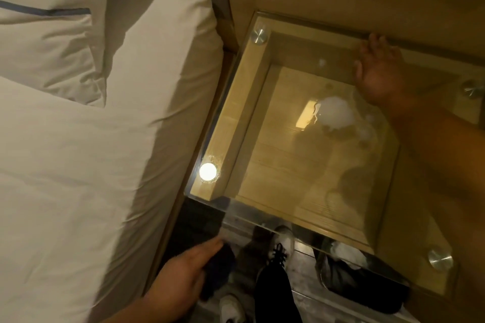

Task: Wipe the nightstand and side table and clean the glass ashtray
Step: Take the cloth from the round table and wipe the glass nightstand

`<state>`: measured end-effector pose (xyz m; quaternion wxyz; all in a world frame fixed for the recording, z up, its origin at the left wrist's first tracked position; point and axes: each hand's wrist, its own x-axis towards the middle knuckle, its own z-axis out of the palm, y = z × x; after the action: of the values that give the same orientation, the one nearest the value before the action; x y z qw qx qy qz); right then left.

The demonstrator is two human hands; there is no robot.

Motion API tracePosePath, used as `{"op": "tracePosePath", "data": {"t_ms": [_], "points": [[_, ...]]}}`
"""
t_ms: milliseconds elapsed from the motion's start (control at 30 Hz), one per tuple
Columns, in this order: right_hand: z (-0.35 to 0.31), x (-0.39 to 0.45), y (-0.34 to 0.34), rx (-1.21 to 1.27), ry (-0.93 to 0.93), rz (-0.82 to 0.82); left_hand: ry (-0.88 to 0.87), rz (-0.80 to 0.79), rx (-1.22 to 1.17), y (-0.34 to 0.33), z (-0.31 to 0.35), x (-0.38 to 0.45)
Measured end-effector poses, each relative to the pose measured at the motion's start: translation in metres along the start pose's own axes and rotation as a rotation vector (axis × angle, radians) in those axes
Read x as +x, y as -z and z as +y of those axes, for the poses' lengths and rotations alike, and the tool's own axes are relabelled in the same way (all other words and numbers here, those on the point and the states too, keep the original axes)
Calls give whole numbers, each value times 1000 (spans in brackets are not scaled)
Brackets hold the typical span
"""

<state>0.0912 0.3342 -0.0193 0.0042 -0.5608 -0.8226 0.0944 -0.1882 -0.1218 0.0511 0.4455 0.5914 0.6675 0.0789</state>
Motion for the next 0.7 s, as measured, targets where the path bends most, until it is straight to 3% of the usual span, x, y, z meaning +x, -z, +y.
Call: {"op": "tracePosePath", "data": {"t_ms": [67, 133, 300, 367, 467, 533, 633, 700], "points": [[0, 0, 1, 1, 4, 19, 262, 99, -310, 22, 10, 7], [-2, -1, 4, 0, 11, 17, 392, 169, -500, 53, 25, 36], [-6, -4, 10, -8, 8, 21, 345, 401, -895, 144, 70, 155], [-7, -3, 10, -11, -8, 10, 250, 573, -722, 175, 84, 216], [-7, -2, 11, -18, -24, -3, 34, 775, -211, 210, 98, 300], [-5, -2, 11, -29, -10, -5, -59, 674, 86, 218, 93, 347], [-3, -2, 9, -44, 9, 18, -108, 282, 502, 205, 71, 388], [-3, -1, 9, -30, 10, 14, -159, 228, 550, 192, 59, 388]]}}
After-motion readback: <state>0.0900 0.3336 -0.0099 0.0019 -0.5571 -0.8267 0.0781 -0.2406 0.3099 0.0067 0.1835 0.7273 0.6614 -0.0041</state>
